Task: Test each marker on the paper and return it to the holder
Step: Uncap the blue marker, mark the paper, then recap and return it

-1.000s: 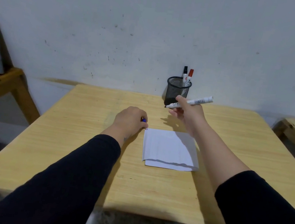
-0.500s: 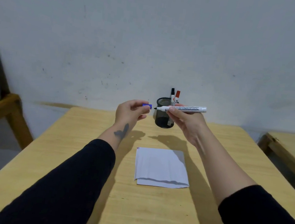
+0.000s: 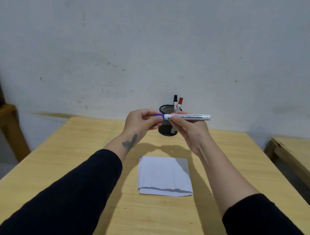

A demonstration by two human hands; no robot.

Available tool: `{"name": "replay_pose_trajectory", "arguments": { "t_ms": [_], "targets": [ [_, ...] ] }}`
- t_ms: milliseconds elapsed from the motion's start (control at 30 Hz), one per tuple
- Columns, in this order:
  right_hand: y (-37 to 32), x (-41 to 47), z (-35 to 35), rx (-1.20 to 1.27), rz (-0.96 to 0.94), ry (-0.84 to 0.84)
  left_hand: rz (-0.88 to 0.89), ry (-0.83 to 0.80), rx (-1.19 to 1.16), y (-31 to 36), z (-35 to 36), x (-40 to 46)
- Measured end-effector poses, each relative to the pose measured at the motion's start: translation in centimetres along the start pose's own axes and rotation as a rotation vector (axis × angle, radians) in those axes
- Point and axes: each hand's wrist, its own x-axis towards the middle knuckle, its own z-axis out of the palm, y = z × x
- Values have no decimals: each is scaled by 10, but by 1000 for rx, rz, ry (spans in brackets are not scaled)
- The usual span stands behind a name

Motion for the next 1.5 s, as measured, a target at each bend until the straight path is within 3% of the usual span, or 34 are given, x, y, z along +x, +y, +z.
{"name": "replay_pose_trajectory", "arguments": {
  "t_ms": [400, 467, 533, 633, 700, 800, 967, 1133, 1300, 1500],
  "targets": [
    [3, 5, 2, -38, 67, 121, 22, 105, 96, -11, -6, 8],
    [-5, 8, -4, -245, 22, 231, 31, 124, 128, -6, -12, 12],
    [-9, 10, -10, -642, -116, 293, 52, 115, 196, -2, -16, 16],
    [-11, 12, -9, -1200, -346, 222, 80, 70, 300, 3, -10, 21],
    [-9, 13, -5, -1340, -368, 132, 97, 52, 329, 3, -3, 25],
    [-3, 18, -5, -1314, -339, 56, 99, 50, 300, 0, 3, 33],
    [-16, 52, 6, -1117, -408, 212, 8, 65, 355, -16, 9, 48],
    [-30, 100, 36, -1016, -451, 256, -106, 103, 499, -54, 23, 72],
    [-4, 140, 34, -1145, -315, 258, -132, 65, 537, -71, 41, 95],
    [29, 167, 27, -1536, 26, 151, -99, 78, 414, -85, 49, 108]
  ]
}}
